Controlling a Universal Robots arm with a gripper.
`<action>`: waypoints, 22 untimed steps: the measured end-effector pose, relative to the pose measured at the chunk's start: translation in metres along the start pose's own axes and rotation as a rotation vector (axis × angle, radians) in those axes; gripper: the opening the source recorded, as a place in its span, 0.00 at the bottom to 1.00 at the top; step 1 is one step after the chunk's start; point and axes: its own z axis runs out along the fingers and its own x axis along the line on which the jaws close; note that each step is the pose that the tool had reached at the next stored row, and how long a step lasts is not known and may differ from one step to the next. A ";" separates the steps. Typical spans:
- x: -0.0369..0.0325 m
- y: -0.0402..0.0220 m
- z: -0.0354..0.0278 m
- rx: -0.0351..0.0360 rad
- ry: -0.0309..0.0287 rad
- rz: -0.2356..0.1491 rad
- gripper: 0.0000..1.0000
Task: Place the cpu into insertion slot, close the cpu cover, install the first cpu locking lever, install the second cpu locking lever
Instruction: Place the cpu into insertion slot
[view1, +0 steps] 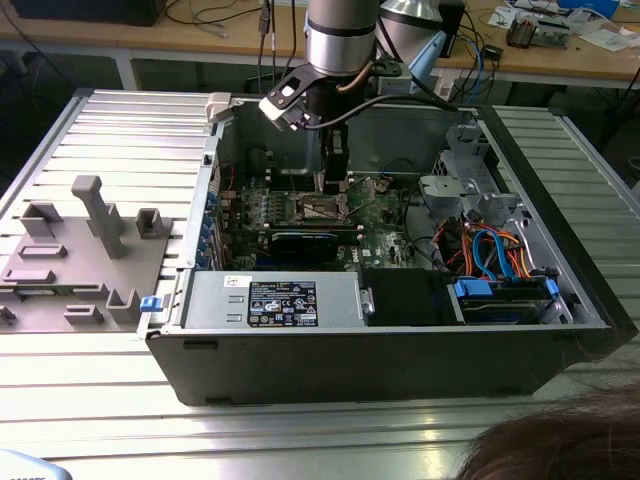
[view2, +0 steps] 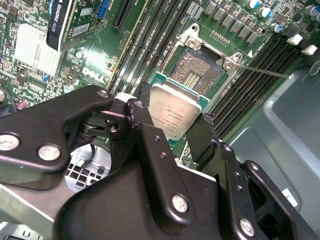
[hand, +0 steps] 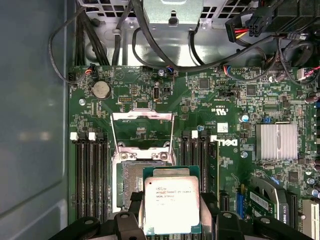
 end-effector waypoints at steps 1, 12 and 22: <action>0.0000 0.0000 0.0000 0.0000 -0.0002 0.001 0.54; 0.0000 0.0000 0.0005 0.0005 -0.0035 0.015 0.54; 0.0000 0.0000 0.0007 0.0009 -0.0062 0.027 0.54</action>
